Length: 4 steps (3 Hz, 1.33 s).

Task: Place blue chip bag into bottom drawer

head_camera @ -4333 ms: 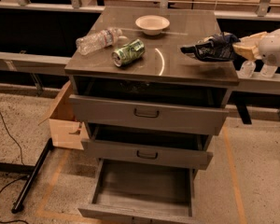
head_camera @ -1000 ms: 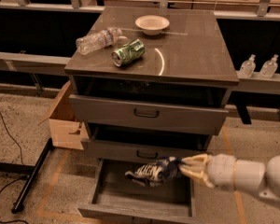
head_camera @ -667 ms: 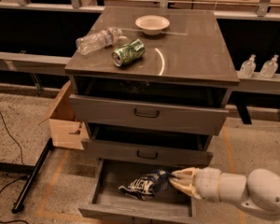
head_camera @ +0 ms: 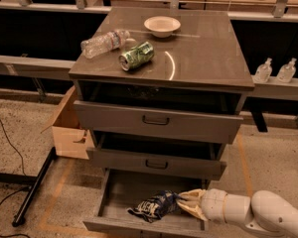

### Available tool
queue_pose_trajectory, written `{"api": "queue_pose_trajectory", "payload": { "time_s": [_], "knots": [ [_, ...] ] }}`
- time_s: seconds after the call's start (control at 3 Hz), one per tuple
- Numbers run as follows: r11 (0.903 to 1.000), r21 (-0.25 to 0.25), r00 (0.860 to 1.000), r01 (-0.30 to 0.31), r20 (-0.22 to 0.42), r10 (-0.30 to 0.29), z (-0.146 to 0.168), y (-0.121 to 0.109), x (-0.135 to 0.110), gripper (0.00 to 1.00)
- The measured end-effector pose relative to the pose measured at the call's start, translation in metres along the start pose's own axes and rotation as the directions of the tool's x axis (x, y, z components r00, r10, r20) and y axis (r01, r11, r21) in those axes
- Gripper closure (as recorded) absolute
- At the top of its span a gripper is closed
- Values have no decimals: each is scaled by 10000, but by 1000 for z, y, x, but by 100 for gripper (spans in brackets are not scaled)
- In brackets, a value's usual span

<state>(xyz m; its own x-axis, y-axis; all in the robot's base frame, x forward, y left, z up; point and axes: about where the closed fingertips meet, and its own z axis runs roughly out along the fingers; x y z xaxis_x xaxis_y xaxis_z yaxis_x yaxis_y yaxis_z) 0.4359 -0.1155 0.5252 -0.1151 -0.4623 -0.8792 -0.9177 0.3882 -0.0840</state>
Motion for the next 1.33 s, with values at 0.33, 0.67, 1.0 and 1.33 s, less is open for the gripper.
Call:
{"api": "queue_pose_trajectory", "payload": {
  "time_s": [0.33, 0.67, 1.0, 1.33],
  "knots": [
    [9988, 499, 9979, 22, -649, 11, 2, -13, 37, 100],
    [9912, 1175, 9823, 604, -1836, -381, 2, -44, 82, 100],
    [9811, 1636, 9639, 1035, -2599, -584, -2, -68, 118, 100],
    [9766, 1784, 9545, 1204, -2911, -645, 2, -87, 149, 100]
  ]
}}
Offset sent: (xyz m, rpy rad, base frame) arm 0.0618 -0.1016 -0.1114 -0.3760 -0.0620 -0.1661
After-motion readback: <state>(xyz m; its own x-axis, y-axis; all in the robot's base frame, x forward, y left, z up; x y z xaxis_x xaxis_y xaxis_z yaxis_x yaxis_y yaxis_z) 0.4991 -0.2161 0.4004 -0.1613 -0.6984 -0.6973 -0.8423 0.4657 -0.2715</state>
